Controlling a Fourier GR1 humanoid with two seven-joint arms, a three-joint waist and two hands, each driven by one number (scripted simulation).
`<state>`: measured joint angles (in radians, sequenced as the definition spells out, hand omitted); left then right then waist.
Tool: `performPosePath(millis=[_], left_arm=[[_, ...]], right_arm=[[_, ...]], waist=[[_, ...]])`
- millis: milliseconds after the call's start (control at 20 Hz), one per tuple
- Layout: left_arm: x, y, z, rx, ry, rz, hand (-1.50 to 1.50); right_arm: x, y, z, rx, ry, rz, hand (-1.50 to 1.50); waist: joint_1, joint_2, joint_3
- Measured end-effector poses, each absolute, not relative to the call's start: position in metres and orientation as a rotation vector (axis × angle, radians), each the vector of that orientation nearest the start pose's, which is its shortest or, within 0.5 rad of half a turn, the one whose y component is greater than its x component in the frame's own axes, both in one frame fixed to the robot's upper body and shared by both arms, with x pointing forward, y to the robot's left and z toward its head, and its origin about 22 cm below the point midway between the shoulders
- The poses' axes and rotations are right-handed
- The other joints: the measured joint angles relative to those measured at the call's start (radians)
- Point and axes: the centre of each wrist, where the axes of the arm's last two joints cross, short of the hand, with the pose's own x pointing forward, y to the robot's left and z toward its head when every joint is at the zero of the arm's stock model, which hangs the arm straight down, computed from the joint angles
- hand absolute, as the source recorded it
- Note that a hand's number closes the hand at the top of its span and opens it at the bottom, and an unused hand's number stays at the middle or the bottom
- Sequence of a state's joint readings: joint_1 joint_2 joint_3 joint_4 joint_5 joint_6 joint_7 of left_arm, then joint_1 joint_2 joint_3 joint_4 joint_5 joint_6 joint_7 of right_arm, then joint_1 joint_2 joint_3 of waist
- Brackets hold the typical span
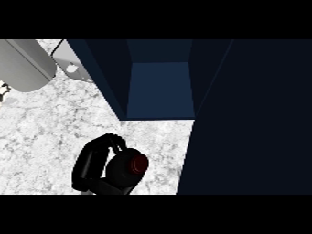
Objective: Pick up the wine, place it into the cabinet and close the cabinet
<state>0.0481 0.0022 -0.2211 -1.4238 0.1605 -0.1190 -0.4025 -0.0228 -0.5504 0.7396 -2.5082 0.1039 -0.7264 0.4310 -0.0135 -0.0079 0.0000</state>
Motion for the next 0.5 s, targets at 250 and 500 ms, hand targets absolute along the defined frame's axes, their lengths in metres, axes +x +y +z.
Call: performPosePath(millis=[250, 500], left_arm=[[0.233, 0.162, -0.027, -0.31, -1.797, -0.027, 1.5], [0.25, 0.157, -0.02, -0.238, -1.818, -0.025, 1.5]], right_arm=[[0.105, -0.167, 0.173, 0.126, -1.882, 0.148, -1.5], [0.104, -0.169, 0.172, 0.105, -1.879, 0.165, -1.5]], waist=[[-0.005, 0.001, -0.001], [-0.007, 0.003, -0.001]])
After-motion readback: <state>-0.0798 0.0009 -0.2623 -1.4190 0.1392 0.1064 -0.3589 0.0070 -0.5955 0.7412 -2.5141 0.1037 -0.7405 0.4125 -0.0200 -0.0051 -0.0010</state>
